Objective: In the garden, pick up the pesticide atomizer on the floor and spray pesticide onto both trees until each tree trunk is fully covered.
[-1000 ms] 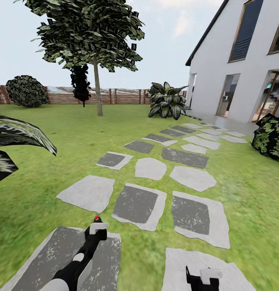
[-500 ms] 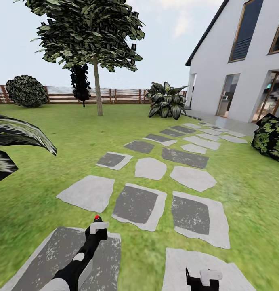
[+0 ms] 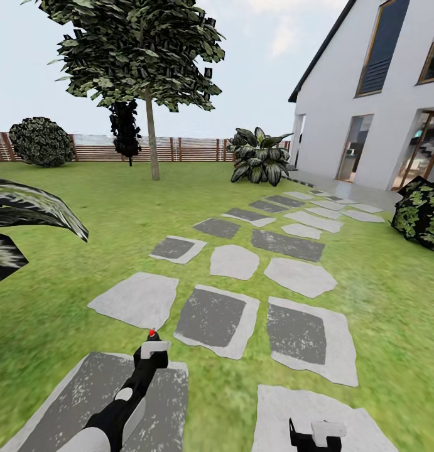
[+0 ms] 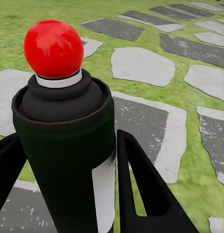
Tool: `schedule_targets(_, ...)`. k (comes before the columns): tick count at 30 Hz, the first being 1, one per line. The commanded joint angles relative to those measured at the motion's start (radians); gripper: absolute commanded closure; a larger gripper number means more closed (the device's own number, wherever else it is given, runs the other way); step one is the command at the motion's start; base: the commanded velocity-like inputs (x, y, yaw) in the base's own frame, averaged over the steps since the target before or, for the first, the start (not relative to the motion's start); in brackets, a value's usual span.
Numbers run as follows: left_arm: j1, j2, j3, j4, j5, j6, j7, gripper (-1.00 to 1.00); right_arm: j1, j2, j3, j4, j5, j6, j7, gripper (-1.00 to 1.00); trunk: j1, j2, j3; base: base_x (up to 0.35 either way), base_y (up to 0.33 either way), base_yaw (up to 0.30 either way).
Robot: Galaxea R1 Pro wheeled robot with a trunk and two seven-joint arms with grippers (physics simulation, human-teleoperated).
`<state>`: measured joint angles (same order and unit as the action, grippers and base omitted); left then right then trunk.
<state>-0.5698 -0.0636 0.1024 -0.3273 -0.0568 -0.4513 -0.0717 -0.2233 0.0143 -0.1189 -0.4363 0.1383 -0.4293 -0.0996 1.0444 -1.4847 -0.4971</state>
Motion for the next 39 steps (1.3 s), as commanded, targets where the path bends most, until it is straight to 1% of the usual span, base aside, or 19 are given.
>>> schedule_targets(1, -0.001, -0.001, 0.009, 0.0, -0.006, -0.003, -0.006, 1.0, -0.001, 0.001, -0.005, 0.001, 0.011, -0.003, -0.003, -1.0, 0.0, -0.001, -0.001, 0.0, 0.0, 0.0)
schedule_targets(20, -0.001, -0.001, 0.01, -0.001, -0.006, -0.003, -0.007, 1.0, -0.001, 0.001, -0.004, 0.001, 0.012, -0.002, -0.003, -1.0, 0.0, -0.001, -0.001, 0.003, 0.0, 0.0)
schedule_targets(25, -0.001, -0.001, 0.01, -0.001, -0.006, -0.003, -0.007, 1.0, -0.001, 0.001, -0.004, 0.001, 0.011, -0.003, -0.003, -1.0, 0.0, -0.001, -0.001, 0.243, 0.0, 0.0)
schedule_targets(34, -0.001, -0.001, 0.01, -0.001, -0.006, -0.002, -0.005, 1.0, -0.001, 0.004, -0.004, 0.003, 0.011, -0.002, -0.003, -1.0, 0.0, -0.001, -0.001, 0.331, 0.0, 0.0)
schedule_targets(39, -0.001, -0.001, 0.01, -0.001, -0.005, -0.002, -0.004, 1.0, -0.001, 0.003, -0.003, 0.026, 0.011, -0.001, -0.003, -1.0, 0.0, -0.001, -0.001, 0.341, 0.036, 0.0)
